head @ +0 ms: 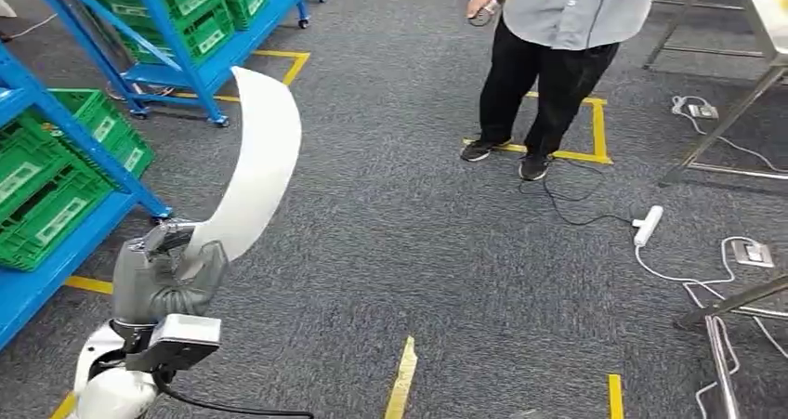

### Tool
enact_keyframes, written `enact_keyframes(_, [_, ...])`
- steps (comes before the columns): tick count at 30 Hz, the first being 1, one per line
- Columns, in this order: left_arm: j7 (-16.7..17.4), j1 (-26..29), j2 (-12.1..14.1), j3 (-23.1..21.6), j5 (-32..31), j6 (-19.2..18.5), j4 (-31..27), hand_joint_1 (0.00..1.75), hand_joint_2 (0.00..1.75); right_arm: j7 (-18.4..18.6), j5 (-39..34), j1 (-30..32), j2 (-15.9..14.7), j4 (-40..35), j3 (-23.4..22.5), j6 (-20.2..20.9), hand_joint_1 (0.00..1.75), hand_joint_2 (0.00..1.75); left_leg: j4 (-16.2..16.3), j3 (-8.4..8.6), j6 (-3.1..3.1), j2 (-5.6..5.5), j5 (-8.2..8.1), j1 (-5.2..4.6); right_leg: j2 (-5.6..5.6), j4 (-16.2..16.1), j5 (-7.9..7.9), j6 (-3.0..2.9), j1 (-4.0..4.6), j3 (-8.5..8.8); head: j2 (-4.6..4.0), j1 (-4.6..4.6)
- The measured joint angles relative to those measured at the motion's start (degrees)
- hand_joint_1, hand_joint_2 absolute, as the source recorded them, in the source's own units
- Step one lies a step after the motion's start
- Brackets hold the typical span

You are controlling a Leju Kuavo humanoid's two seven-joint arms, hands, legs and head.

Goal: Take the parts from the cabinet and place them on the table.

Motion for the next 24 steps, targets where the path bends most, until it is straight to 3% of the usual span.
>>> enact_keyframes(3, [-0.15, -0.06, -0.04, -0.04, -0.04, 0.00, 0.00, 1.75, 1.75, 0.00, 0.00, 0.26, 0.00, 0.15, 0.00, 0.00, 0.00, 1.75, 0.01, 0.23, -0.70, 1.50, 0.01, 0.06, 1.47, 0.13, 0.18, -0.80, 0.12, -0.41, 0.00, 0.00])
enact_keyframes(4, [-0.15, -0.12, -0.04, -0.02, -0.04, 0.02, 0.00, 1.75, 1.75, 0.00, 0.00, 0.44, 0.00, 0.20, 0.00, 0.00, 0.00, 1.75, 0.47, 0.14, -1.19, 0.39, -0.80, 0.32, 1.95, -0.09, 0.46, -1.28, -0.24, -0.18, 0.00, -0.11])
enact_keyframes(5, [-0.17, -0.11, -0.04, -0.02, -0.13, 0.07, 0.00, 1.75, 1.75, 0.00, 0.00, 0.38, 0.00, 0.22, -0.02, 0.00, 0.00, 1.75, 2.33, -0.58, -1.45, -1.67, -2.39, 0.44, 2.41, -0.09, 0.50, -1.59, -0.32, -0.22, 0.00, -0.40])
enact_keyframes(6, [-0.20, -0.06, 0.00, -0.02, -0.20, 0.11, 0.00, 1.75, 1.75, 0.00, -0.02, 0.26, 0.00, 0.26, -0.02, 0.00, 0.00, 1.75, 6.02, -2.15, -1.64, -2.83, -4.59, 0.60, 2.88, -0.09, 0.56, -1.85, -0.32, -0.25, 0.00, -0.60])
enact_keyframes(8, [-0.20, 0.10, 0.05, -0.04, -0.20, 0.09, 0.00, 1.75, 1.75, 0.00, 0.00, 0.07, 0.00, 0.37, -0.02, 0.09, 0.00, 1.75, 15.34, -6.52, -1.87, -3.75, -8.50, 0.71, 4.14, -0.07, 0.57, -1.98, -0.26, -0.30, 0.00, -0.64])
enact_keyframes(9, [-0.20, 0.10, 0.05, -0.04, -0.20, 0.09, 0.00, 1.75, 1.75, 0.00, -0.02, 0.15, 0.00, 0.39, -0.02, 0.11, 0.00, 1.75, 17.95, -7.94, -1.88, -3.83, -8.86, 0.71, 4.77, -0.05, 0.58, -1.99, -0.24, -0.27, 0.00, -0.66])
enact_keyframes(10, [-0.20, 0.10, 0.05, -0.04, -0.20, 0.09, 0.00, 1.75, 1.75, 0.00, -0.02, 0.25, 0.00, 0.39, -0.02, 0.11, 0.00, 1.75, 17.60, -7.91, -1.81, -3.84, -7.69, 0.72, 5.42, -0.04, 0.57, -1.99, -0.24, -0.19, 0.00, -0.57])
enact_keyframes(11, [-0.20, 0.09, 0.05, -0.04, -0.20, 0.09, 0.00, 1.75, 1.75, 0.00, -0.02, 0.29, 0.00, 0.42, -0.02, 0.11, 0.00, 1.75, 14.94, -6.81, -1.63, -3.91, -5.32, 0.72, 6.15, 0.01, 0.57, -1.98, -0.23, -0.12, 0.00, -0.64])
enact_keyframes(12, [-0.20, 0.09, 0.07, -0.02, -0.24, 0.09, 0.00, 1.75, 1.75, 0.00, -0.02, 0.28, 0.00, 0.44, -0.02, 0.15, 0.00, 1.75, 10.61, -4.80, -1.40, -4.25, -2.59, 0.72, 6.84, 0.04, 0.57, -1.97, -0.23, 0.00, 0.00, -0.62])
enact_keyframes(13, [-0.20, 0.07, 0.07, -0.04, -0.37, 0.09, 0.00, 1.75, 1.75, 0.00, -0.02, 0.24, 0.00, 0.48, -0.02, 0.15, 0.00, 1.75, 5.46, -2.38, -1.10, -5.36, 0.06, 0.74, 7.51, 0.04, 0.56, -1.94, -0.24, 0.16, 0.00, -0.66])
enact_keyframes(14, [-0.20, 0.03, 0.09, -0.04, -0.48, 0.09, 0.00, 1.75, 1.75, -0.02, -0.02, 0.24, 0.04, 0.50, -0.02, 0.15, 0.00, 1.75, 2.14, -0.96, -0.75, -8.00, 0.78, 0.88, 7.93, 0.04, 0.55, -1.82, -0.35, -0.04, 0.00, -0.60])
enact_keyframes(15, [-0.20, 0.08, 0.07, -0.04, -0.57, 0.09, 0.00, 1.75, 1.75, -0.02, -0.02, 0.07, 0.02, 0.52, -0.02, 0.15, 0.00, 1.75, 0.64, -0.32, -0.62, -8.80, 0.41, 1.19, 8.68, 0.55, 0.47, -1.44, 0.00, -0.49, 0.00, -0.51])
enact_keyframes(18, [-0.20, 0.04, 0.09, -0.04, -0.66, 0.09, 0.00, 1.75, 1.75, -0.02, -0.04, 0.36, 0.02, 0.63, -0.02, 0.17, 0.00, 1.75, 0.56, -0.66, -0.47, -7.63, 0.21, 0.78, 9.98, 0.14, 1.04, -0.26, -0.55, -1.26, 0.00, -0.62])
enact_keyframes(19, [-0.20, -0.08, 0.02, -0.04, -0.66, 0.09, 0.00, 1.75, 1.75, 0.00, -0.04, 0.44, -0.02, 0.68, -0.02, 0.17, 0.00, 1.75, -0.09, -0.49, 0.04, -6.84, 0.56, 1.27, 9.98, 0.29, 0.74, 0.05, -0.45, -1.92, 0.00, -0.60])
enact_keyframes(20, [-0.20, -0.16, -0.04, -0.04, -0.70, 0.09, 0.00, 1.75, 1.75, -0.04, -0.04, 0.46, 0.00, 0.70, -0.02, 0.15, 0.00, 1.75, -0.21, -0.39, 0.21, -6.22, 0.65, 1.26, 7.32, 1.49, -0.29, 0.27, -0.26, -2.34, 0.00, -0.42])
enact_keyframes(21, [-0.20, -0.09, -0.11, -0.04, -0.70, 0.09, 0.00, 1.75, 1.75, -0.04, -0.04, 0.30, 0.00, 0.77, -0.02, 0.15, 0.00, 1.75, -0.21, -0.44, 0.50, -5.68, 0.58, 1.22, 5.28, 4.78, -2.34, 0.52, -0.29, -3.87, 0.00, 0.11])
enact_keyframes(23, [-0.20, 0.15, -0.04, 0.00, -0.70, 0.09, 0.00, 1.75, 1.75, -0.02, -0.04, -0.04, 0.00, 0.81, -0.02, 0.15, 0.00, 1.75, -0.20, -0.48, 0.59, -4.13, 0.52, 1.02, 3.94, 14.03, -6.46, 0.90, -0.49, -8.27, 0.00, 0.02])
enact_keyframes(24, [-0.20, 0.13, -0.02, 0.00, -0.70, 0.07, 0.00, 1.75, 1.75, -0.02, -0.04, 0.00, 0.00, 0.83, -0.02, 0.15, 0.00, 1.75, -0.18, -0.50, 0.63, -3.40, 0.49, 0.97, 3.81, 17.45, -7.36, 1.08, -0.51, -9.92, 0.00, 0.08])
